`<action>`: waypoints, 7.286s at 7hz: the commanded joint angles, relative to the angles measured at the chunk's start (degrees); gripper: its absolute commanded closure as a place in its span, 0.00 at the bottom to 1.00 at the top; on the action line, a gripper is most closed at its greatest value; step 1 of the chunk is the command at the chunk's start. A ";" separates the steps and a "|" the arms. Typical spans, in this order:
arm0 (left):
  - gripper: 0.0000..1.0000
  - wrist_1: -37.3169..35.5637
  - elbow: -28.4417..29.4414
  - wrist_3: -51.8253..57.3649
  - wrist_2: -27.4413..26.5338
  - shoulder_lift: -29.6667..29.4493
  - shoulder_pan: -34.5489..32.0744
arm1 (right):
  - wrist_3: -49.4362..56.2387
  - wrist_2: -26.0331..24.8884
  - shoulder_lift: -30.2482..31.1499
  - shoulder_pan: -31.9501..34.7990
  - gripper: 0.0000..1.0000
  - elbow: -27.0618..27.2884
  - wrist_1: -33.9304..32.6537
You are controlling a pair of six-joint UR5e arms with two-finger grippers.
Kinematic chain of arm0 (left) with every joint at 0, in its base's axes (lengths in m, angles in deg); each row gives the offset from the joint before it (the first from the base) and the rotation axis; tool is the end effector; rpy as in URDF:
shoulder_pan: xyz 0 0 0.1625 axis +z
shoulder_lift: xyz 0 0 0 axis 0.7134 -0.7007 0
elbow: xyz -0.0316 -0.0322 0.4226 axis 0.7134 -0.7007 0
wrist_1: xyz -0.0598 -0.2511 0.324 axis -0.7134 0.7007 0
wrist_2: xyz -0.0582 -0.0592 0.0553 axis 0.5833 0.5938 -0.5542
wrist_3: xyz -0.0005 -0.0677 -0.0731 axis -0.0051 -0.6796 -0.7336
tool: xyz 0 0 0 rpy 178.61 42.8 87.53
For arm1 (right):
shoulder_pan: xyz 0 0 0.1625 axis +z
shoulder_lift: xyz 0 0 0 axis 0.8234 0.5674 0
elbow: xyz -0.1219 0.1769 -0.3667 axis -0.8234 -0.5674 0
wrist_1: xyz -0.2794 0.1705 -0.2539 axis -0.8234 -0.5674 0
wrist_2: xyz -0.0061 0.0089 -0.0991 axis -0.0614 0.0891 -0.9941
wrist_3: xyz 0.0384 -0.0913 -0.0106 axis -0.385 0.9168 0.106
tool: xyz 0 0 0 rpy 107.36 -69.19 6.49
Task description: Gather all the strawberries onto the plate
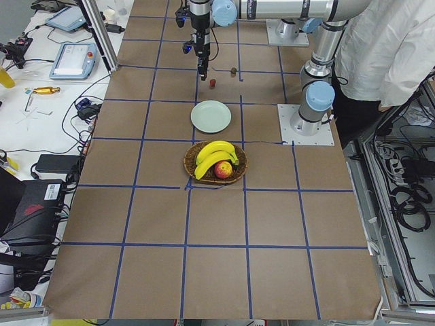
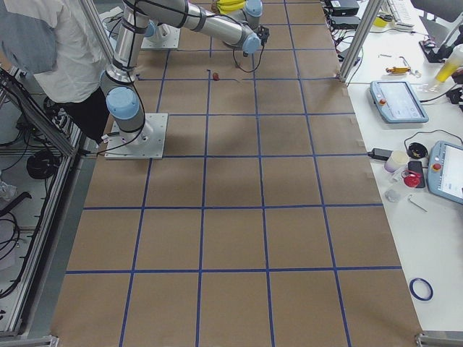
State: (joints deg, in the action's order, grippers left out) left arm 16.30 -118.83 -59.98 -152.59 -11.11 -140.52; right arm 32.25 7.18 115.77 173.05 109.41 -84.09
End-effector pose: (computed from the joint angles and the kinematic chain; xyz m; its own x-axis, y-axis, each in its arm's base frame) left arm -0.1774 -0.5139 0.4479 -0.9997 0.0200 -0.0137 0.0201 0.9998 -0.0026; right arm 0.4582 -0.5187 0.2141 -0.9275 0.1884 -0.3230 0.1600 0.9807 0.1128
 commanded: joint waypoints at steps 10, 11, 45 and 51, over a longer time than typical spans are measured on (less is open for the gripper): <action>0.00 -0.07 0.00 -0.02 -0.09 0.09 0.00 | 7.49 -9.52 3.25 -3.08 0.00 0.67 1.60; 0.00 -0.07 0.00 -0.02 -0.09 0.09 0.00 | 17.27 -12.19 6.32 -6.32 0.00 2.59 6.15; 1.00 -30.30 -25.36 7.07 -9.74 -8.79 9.38 | 42.86 -17.85 34.48 -29.91 0.00 -0.38 38.01; 0.00 -37.77 -23.75 -11.52 0.08 -10.70 -1.09 | 42.95 -17.93 34.30 -29.82 0.00 -0.38 37.92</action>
State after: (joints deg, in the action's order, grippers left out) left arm -21.29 -144.91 -61.03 -155.04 -20.21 -135.84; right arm 75.18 -10.72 150.12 143.23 109.03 -46.14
